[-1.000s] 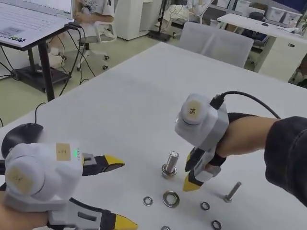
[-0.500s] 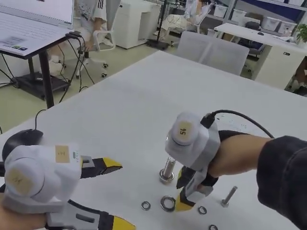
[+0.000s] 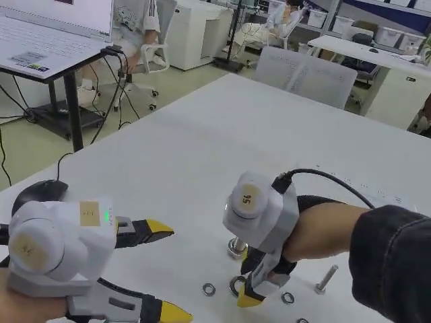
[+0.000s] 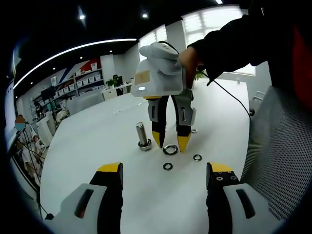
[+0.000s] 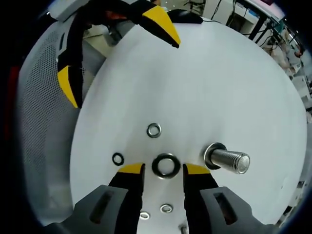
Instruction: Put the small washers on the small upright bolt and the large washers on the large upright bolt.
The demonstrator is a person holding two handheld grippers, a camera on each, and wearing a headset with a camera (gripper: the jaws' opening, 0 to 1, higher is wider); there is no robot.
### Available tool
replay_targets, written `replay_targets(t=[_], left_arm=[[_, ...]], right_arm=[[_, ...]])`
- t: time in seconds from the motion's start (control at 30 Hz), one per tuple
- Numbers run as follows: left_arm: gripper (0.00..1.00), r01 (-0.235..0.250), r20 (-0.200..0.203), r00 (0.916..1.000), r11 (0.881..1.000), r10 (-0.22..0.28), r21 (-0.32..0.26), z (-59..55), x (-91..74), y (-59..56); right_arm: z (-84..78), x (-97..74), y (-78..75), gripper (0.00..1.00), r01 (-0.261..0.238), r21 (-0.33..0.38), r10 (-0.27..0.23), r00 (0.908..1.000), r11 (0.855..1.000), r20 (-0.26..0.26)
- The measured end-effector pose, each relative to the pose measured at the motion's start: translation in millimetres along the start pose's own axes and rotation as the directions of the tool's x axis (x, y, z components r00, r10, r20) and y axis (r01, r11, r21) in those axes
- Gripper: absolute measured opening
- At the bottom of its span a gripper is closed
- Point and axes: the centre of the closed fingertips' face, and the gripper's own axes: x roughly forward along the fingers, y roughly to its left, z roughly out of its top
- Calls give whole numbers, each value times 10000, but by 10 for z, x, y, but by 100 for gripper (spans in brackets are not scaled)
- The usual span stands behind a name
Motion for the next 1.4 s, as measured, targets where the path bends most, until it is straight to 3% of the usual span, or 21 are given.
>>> replay_targets(t=[0.23,0.63,0.9,1.2,1.4], left_arm=[[68,43,-15,10000,10000,-43,-16,-15,14,-20],[67,157,-35,9999,9999,-157,0,-11,37,-45],[67,133,-62,9999,9999,-132,21,-3,36,-41],[67,82,-45,10000,10000,-82,41,13,-2,-48],[66,79,-28,10000,10000,-79,47,16,-20,-58]], right_arm=[[-10,12,-5,32,169,-172,-171,9998,9997,-123],[-11,-7,-7,25,356,405,-357,9994,9985,17],[-14,-1,1,24,467,308,-455,9982,9984,-380],[-29,-14,-3,23,359,733,-375,9991,9967,209],[-124,-45,27,23,426,700,-427,9991,9966,-8]])
